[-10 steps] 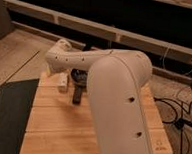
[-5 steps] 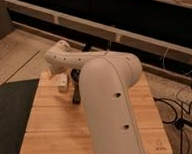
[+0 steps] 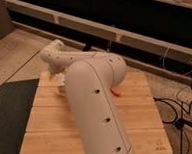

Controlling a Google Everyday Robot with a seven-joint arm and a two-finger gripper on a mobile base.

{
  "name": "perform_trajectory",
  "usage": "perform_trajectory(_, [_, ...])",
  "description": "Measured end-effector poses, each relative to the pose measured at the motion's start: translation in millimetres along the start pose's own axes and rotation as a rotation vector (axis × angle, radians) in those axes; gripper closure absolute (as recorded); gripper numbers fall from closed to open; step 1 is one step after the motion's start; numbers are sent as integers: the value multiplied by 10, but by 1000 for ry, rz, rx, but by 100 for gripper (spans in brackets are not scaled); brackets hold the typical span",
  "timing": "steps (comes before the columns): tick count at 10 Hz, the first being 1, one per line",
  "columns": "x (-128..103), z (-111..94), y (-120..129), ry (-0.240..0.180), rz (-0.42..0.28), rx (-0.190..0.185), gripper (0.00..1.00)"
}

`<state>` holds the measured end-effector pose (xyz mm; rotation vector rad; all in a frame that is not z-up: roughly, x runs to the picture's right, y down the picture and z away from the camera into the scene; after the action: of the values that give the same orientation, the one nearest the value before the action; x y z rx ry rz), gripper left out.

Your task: Place the bottle in the ceramic bowl

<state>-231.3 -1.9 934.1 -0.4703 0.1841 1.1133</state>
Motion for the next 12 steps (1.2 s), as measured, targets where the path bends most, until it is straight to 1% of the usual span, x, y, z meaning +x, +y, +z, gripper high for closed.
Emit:
perform_trajectory(2, [45,133,-46,42,27,10,35])
perform_trajectory(5, [94,294,-64,89,62,9,35])
perform_trajectory(7, [146,385,-63,117,73,0,35])
perform_trajectory(8, [169,431,-71,130,72,-1,40])
perform_trajectory(9, [186,477,-76,142,73,-8,51])
perform_trajectory(10, [193,500,-83,147,76,-13,58])
perform_trajectory(11, [186,530,-108,150,81,-16,74])
perform_trajectory(12, [150,529,-118,141,82,-19,83])
